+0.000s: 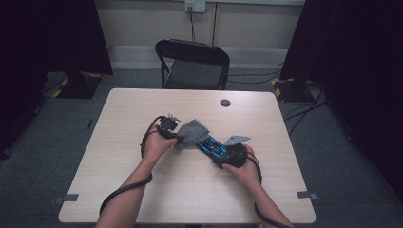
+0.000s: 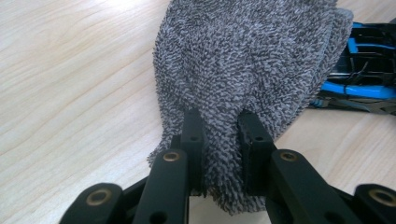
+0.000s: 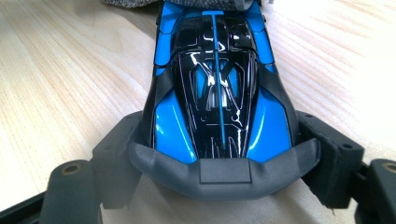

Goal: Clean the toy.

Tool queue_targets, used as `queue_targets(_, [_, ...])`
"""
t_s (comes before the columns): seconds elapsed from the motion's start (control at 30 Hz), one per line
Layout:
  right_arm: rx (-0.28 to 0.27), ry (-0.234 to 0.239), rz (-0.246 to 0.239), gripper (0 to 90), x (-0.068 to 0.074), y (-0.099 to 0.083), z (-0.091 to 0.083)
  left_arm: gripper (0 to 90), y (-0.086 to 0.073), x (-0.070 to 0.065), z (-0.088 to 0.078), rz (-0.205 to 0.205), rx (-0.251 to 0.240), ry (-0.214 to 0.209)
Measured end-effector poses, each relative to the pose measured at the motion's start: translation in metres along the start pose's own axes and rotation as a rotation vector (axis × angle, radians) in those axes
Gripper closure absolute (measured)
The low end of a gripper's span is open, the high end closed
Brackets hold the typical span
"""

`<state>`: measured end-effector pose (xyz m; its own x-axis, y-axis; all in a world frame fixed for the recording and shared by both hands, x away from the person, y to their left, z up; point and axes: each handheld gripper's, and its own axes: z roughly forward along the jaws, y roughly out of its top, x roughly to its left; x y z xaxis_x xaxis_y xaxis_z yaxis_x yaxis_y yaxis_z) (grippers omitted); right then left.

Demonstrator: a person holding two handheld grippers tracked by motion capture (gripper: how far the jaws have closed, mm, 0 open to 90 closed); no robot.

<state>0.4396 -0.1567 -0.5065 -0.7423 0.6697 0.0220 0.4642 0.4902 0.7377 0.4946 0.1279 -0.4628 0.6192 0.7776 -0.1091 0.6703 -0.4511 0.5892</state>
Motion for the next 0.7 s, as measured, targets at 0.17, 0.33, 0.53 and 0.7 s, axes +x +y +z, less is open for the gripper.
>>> queue_targets(0.17, [0.000,0.000,0.000,23.8,0.000,0.000,0.000,75.4,-0.003,0.005,-0.002,-0.005,0.007,0.007])
queue_targets(0.33, [0.000,0.001,-0.001,23.7,0.000,0.000,0.000,75.4,-0.007,0.009,-0.004,-0.012,0.009,0.015])
queue_targets(0.53, [0.001,0.001,0.000,23.8,0.000,0.000,0.000,75.4,-0.008,0.012,-0.006,-0.013,0.010,0.020])
queue_targets(0.7, [0.000,0.001,-0.001,23.8,0.000,0.000,0.000,75.4,-0.009,0.014,-0.007,-0.011,0.014,0.027])
